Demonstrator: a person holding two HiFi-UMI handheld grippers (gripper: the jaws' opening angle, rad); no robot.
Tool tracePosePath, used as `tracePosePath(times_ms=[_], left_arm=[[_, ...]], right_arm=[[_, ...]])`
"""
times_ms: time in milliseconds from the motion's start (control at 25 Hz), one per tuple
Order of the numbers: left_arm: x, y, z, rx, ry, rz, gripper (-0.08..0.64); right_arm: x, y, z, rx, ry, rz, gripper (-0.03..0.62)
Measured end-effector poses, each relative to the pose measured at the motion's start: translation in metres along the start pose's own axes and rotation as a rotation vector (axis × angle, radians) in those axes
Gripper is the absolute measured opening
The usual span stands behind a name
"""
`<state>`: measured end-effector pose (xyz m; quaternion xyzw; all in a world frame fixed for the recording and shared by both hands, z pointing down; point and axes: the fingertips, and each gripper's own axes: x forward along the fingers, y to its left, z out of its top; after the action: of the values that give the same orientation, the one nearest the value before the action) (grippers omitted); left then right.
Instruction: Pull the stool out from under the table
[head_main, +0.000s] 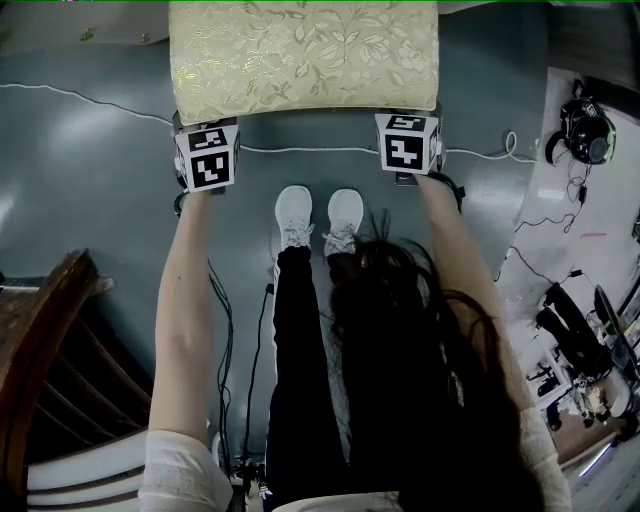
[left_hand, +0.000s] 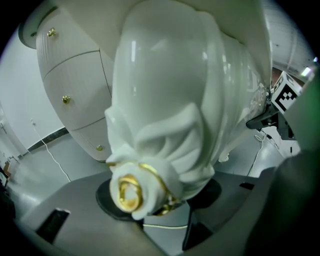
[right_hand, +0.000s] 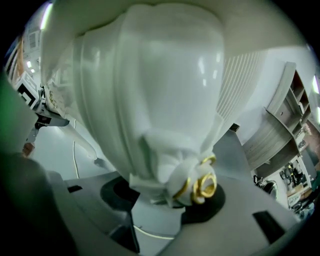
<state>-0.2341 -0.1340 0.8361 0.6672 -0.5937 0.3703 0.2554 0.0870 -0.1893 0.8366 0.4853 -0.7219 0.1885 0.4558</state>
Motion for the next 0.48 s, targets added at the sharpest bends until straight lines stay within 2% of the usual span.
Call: tracePosePath(times_ms=[480], left_arm=[[-0.0064,0.0025,0.0017,0.016,0.038,-0.015,0.239]], right_arm=[[-0.0101,0.0042,-0.0045,0.011,0.034,0.008,0.239]])
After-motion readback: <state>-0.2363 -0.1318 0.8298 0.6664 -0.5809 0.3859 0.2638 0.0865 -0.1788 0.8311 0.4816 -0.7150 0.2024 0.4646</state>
